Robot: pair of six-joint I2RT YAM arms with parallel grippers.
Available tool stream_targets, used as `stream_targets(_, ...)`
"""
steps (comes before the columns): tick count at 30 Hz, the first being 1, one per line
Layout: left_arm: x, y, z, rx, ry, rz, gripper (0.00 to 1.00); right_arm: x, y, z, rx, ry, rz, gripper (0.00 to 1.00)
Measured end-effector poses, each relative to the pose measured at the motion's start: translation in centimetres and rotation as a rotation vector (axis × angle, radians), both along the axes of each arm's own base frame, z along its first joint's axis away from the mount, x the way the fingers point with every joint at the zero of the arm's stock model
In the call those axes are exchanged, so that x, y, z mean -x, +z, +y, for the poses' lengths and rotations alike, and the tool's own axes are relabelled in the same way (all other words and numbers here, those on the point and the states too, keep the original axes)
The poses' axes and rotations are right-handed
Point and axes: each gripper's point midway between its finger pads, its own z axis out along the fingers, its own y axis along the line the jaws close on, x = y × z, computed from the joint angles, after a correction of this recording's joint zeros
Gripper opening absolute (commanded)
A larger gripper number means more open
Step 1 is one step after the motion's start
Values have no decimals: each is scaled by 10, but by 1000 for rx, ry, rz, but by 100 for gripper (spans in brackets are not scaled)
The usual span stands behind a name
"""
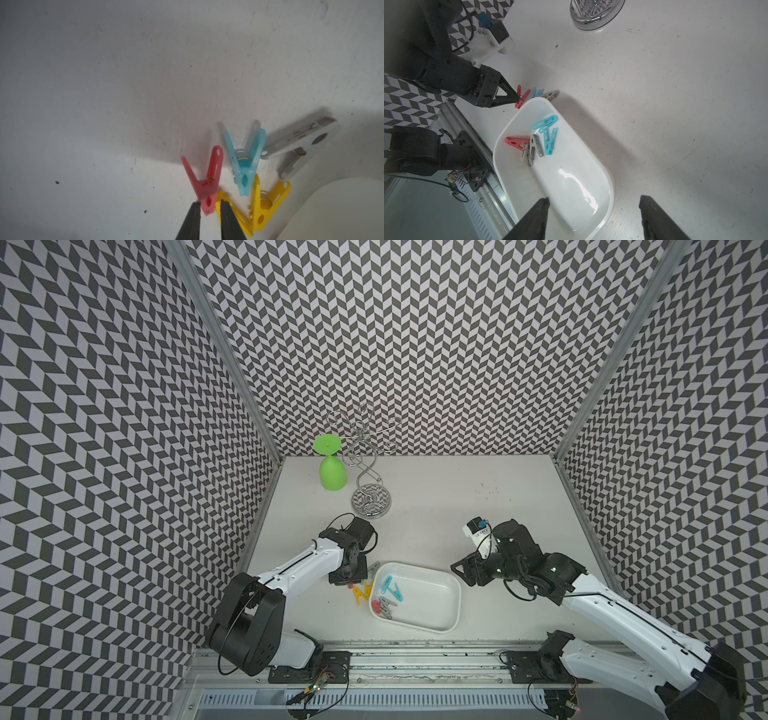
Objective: Take the clothespins out of the storage box
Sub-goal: Place the clothespin at the center of the board.
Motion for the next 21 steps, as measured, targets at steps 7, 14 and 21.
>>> stream_targets(7,-1,0,-1,4,-5,-4,26,0,0,0,0,0,0,72)
stream_targets(14,-23,27,-12,31,-20,-66,27,0,0,0,0,0,0,72)
stream_targets(21,-51,63,-38,65,-87,-145,27,0,0,0,0,0,0,72)
